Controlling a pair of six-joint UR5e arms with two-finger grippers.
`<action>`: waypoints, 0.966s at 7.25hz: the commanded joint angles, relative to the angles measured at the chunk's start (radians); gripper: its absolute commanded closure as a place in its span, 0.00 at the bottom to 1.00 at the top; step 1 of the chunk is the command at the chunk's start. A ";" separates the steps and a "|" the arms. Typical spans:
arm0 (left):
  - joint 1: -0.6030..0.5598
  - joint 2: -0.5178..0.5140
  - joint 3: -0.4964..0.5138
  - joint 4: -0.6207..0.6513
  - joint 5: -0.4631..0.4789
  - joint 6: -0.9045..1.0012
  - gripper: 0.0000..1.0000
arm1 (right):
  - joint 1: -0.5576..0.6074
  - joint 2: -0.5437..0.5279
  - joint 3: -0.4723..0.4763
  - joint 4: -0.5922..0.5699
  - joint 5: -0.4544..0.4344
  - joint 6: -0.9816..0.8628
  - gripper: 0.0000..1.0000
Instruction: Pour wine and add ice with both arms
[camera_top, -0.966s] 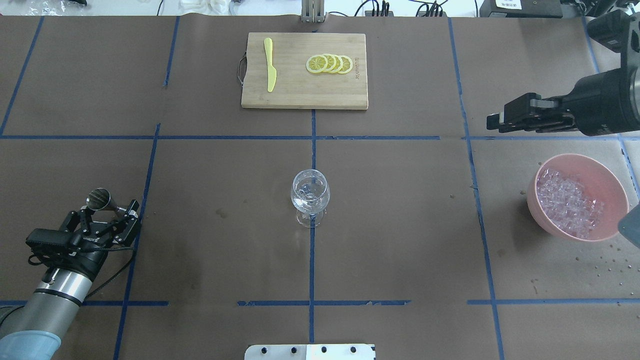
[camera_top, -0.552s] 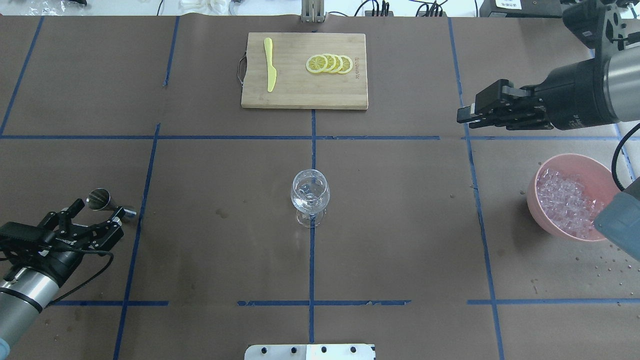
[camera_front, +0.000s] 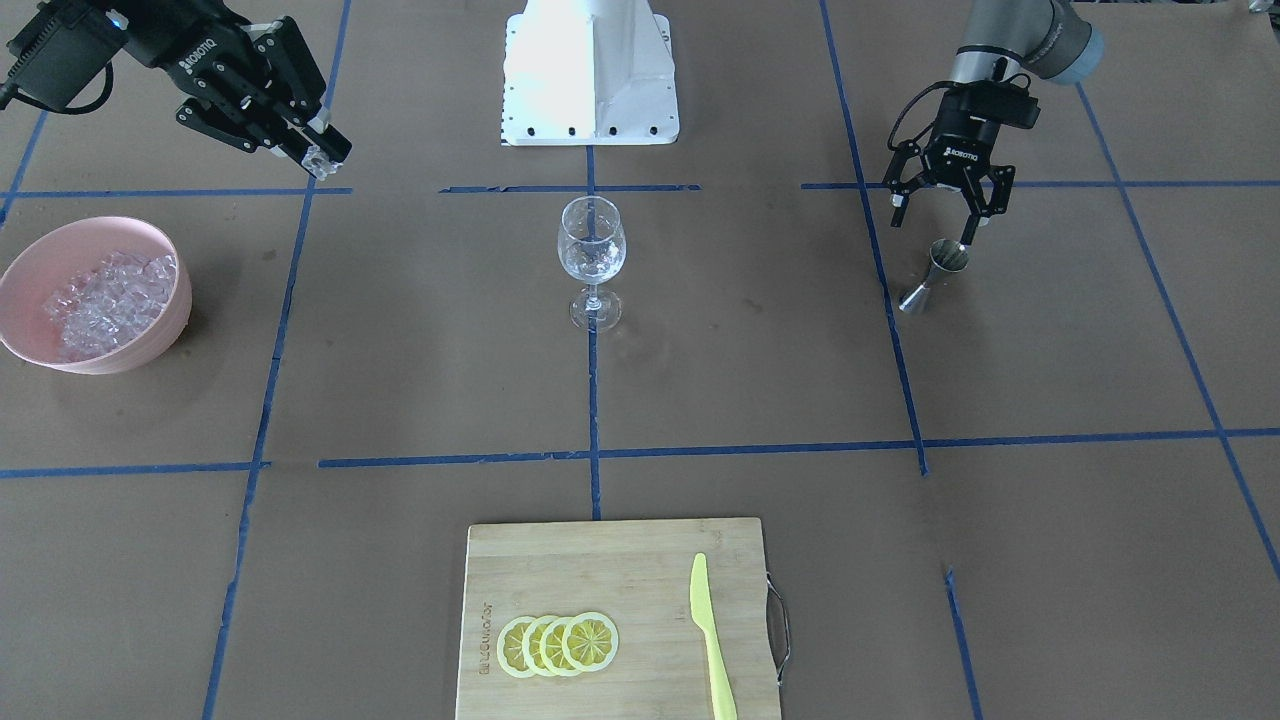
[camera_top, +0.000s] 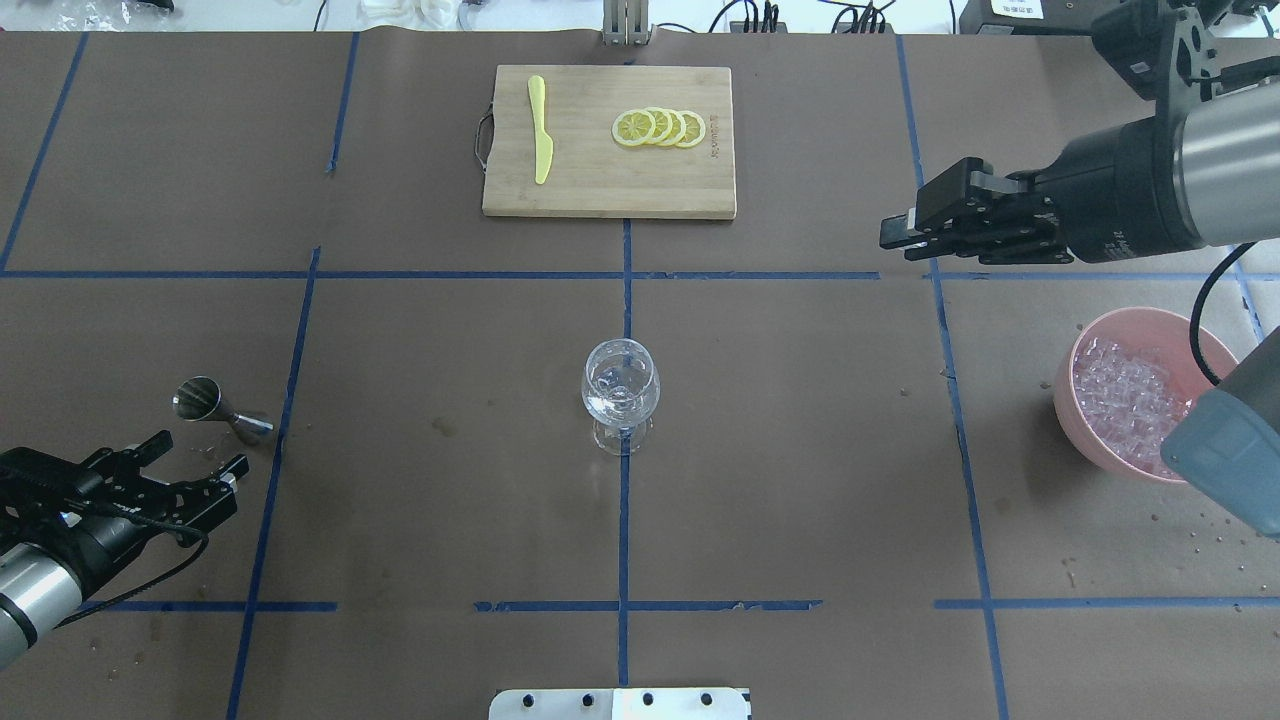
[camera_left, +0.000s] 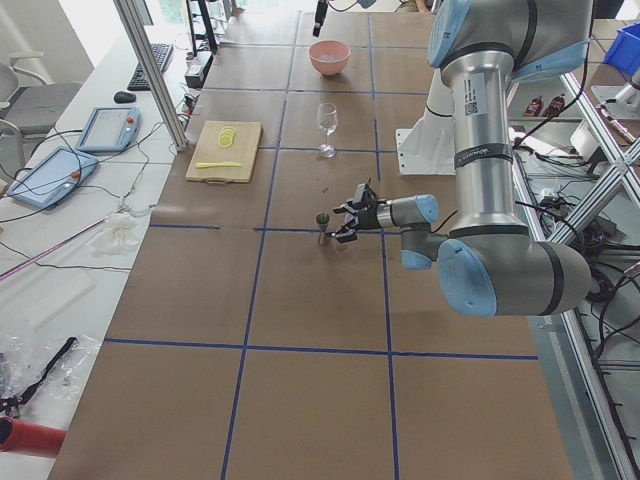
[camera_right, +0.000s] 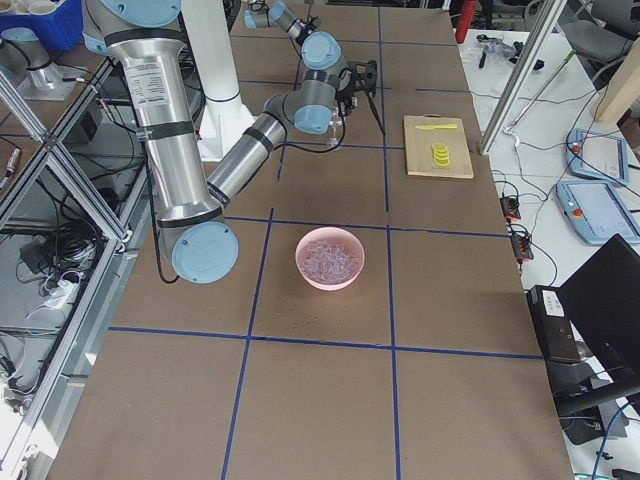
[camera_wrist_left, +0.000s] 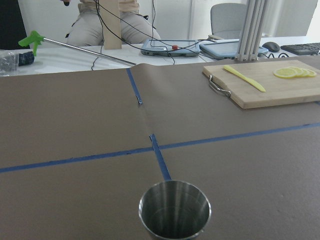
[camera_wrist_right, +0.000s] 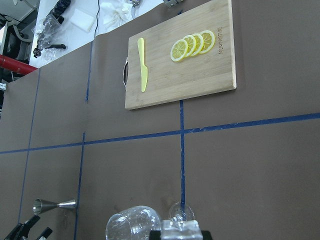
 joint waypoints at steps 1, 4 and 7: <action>-0.022 0.111 -0.150 0.018 -0.201 0.000 0.01 | -0.052 0.038 -0.011 -0.002 -0.043 0.000 1.00; -0.285 0.125 -0.261 0.187 -0.636 -0.017 0.00 | -0.185 0.141 -0.087 -0.005 -0.182 0.000 1.00; -0.521 0.070 -0.308 0.371 -0.983 -0.027 0.00 | -0.311 0.313 -0.147 -0.159 -0.299 0.002 1.00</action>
